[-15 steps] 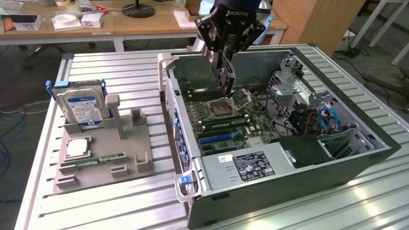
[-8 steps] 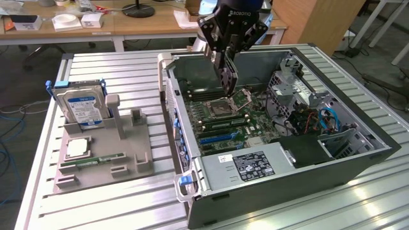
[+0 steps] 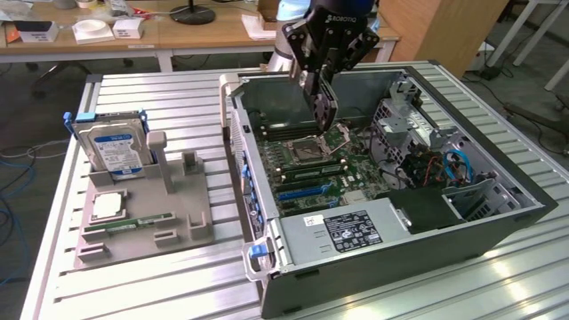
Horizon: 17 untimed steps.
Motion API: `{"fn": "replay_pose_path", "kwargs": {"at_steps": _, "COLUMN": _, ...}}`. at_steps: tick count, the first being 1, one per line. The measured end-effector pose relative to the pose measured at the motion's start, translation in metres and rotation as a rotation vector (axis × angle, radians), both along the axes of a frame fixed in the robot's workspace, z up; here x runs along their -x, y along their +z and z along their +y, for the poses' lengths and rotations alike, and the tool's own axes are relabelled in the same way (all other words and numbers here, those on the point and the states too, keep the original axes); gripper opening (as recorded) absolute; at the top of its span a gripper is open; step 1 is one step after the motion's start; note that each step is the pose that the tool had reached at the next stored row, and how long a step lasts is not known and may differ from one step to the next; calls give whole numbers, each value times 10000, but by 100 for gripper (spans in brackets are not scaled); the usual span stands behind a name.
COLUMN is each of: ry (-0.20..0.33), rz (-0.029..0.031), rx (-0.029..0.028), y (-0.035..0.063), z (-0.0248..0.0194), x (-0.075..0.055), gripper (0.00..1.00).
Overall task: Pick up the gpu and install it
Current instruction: 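Pick up the gpu and move the gpu toward the slot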
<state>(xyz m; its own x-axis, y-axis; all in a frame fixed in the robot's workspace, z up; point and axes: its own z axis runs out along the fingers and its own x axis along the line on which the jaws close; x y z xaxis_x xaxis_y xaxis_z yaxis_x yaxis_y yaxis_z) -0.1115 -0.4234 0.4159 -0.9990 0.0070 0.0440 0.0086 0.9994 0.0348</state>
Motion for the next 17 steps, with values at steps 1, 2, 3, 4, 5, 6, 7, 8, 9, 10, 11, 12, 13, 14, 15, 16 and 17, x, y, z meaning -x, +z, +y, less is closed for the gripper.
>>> {"fn": "replay_pose_path", "kwargs": {"at_steps": 1, "ry": 0, "rz": 0, "rx": 0, "y": 0, "z": 0, "x": -11, "gripper": 26}}
{"fn": "replay_pose_path", "kwargs": {"at_steps": 2, "ry": 0, "rz": 0, "rx": 0, "y": 0, "z": -1, "x": -22, "gripper": 26}}
{"fn": "replay_pose_path", "kwargs": {"at_steps": 3, "ry": 0, "rz": 0, "rx": 1, "y": 0, "z": -1, "x": -33, "gripper": 26}}
{"fn": "replay_pose_path", "kwargs": {"at_steps": 4, "ry": 0, "rz": 0, "rx": 1, "y": 0, "z": -1, "x": -44, "gripper": 26}}
{"fn": "replay_pose_path", "kwargs": {"at_steps": 5, "ry": -1, "rz": 0, "rx": 1, "y": 0, "z": -1, "x": -55, "gripper": 26}}
{"fn": "replay_pose_path", "kwargs": {"at_steps": 6, "ry": 0, "rz": -1, "rx": 0, "y": 0, "z": -2, "x": -67, "gripper": 26}}
{"fn": "replay_pose_path", "kwargs": {"at_steps": 7, "ry": 0, "rz": 0, "rx": 1, "y": 0, "z": -2, "x": -77, "gripper": 26}}
{"fn": "replay_pose_path", "kwargs": {"at_steps": 8, "ry": 0, "rz": 0, "rx": 1, "y": 0, "z": -2, "x": -88, "gripper": 26}}
{"fn": "replay_pose_path", "kwargs": {"at_steps": 9, "ry": 0, "rz": 0, "rx": 0, "y": 0, "z": -2, "x": -98, "gripper": 26}}
{"fn": "replay_pose_path", "kwargs": {"at_steps": 10, "ry": 0, "rz": -1, "rx": 0, "y": 0, "z": -3, "x": -109, "gripper": 26}}
{"fn": "replay_pose_path", "kwargs": {"at_steps": 11, "ry": 0, "rz": 0, "rx": 0, "y": 0, "z": -3, "x": -119, "gripper": 26}}
{"fn": "replay_pose_path", "kwargs": {"at_steps": 12, "ry": 0, "rz": -1, "rx": 0, "y": 0, "z": -3, "x": -131, "gripper": 26}}
{"fn": "replay_pose_path", "kwargs": {"at_steps": 13, "ry": 0, "rz": -1, "rx": 0, "y": 0, "z": -4, "x": -141, "gripper": 26}}
{"fn": "replay_pose_path", "kwargs": {"at_steps": 14, "ry": 0, "rz": 0, "rx": 0, "y": 0, "z": -4, "x": -151, "gripper": 26}}
{"fn": "replay_pose_path", "kwargs": {"at_steps": 15, "ry": 0, "rz": 0, "rx": 1, "y": 0, "z": -4, "x": -162, "gripper": 26}}
{"fn": "replay_pose_path", "kwargs": {"at_steps": 16, "ry": 0, "rz": 0, "rx": 1, "y": 0, "z": -4, "x": -173, "gripper": 26}}
{"fn": "replay_pose_path", "kwargs": {"at_steps": 17, "ry": 0, "rz": 0, "rx": 0, "y": 0, "z": -4, "x": -184, "gripper": 26}}
